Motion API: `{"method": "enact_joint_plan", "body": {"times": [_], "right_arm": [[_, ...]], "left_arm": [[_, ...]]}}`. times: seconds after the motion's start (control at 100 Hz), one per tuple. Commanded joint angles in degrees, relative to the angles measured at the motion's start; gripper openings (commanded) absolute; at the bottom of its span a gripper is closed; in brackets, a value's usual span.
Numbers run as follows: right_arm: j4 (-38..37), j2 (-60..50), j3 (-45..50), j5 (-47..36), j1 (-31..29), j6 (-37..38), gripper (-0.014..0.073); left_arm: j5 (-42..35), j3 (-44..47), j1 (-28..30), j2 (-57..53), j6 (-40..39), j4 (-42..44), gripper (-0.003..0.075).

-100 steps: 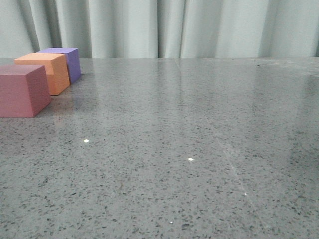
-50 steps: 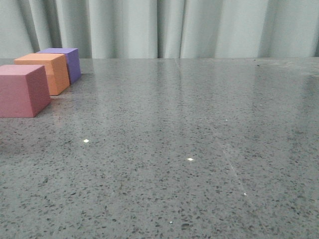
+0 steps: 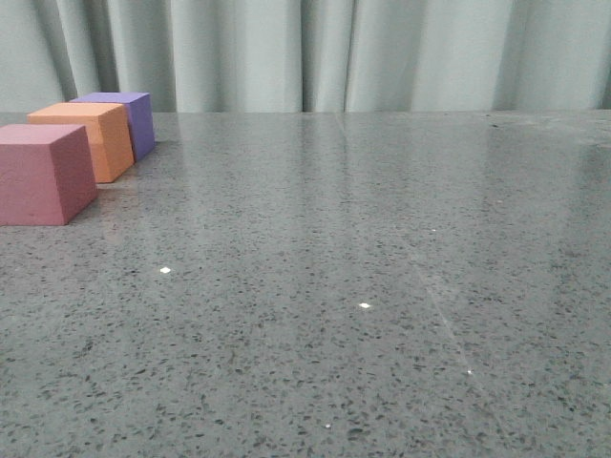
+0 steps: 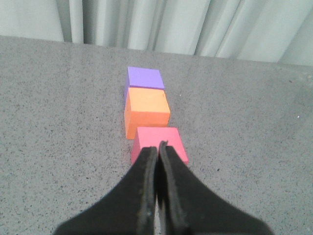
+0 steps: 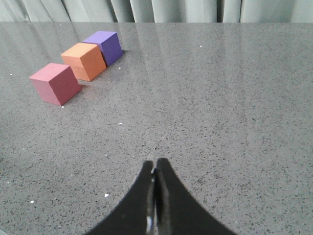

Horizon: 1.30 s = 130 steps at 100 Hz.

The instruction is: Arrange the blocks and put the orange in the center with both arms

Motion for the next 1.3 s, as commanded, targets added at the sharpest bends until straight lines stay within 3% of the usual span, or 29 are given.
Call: {"method": "enact_joint_plan", "body": {"times": [0.0,0.74,1.02,1.17,1.29], "right_arm": [[-0.7,0.4,-1.4,-5.1,0.0,-0.5,-0.0122],[-0.7,0.4,-1.4,-5.1,0.0,-0.5,-0.0122],[-0.7,0.4,-1.4,-5.1,0.0,-0.5,-0.0122],[-0.7,0.4,-1.4,-5.1,0.0,-0.5,-0.0122],[-0.7,0.4,-1.4,-5.1,0.0,-0.5,-0.0122]], "left_arm": [[-4.2,-1.5,-0.1,-0.1,0.2,-0.3,-0.0019],[-4.2,-1.3,0.1,-0.2,0.2,-0.3,-0.0019],[-5.5,0.8,9.3,-5.9,0.2,-0.5,-0.0019],[-10.4,6.8,14.4,-9.5,2.1,-0.6,-0.0019],[-22.5,14.1,16.8,-13.0,15.1,-2.8,-0.0019]]}}
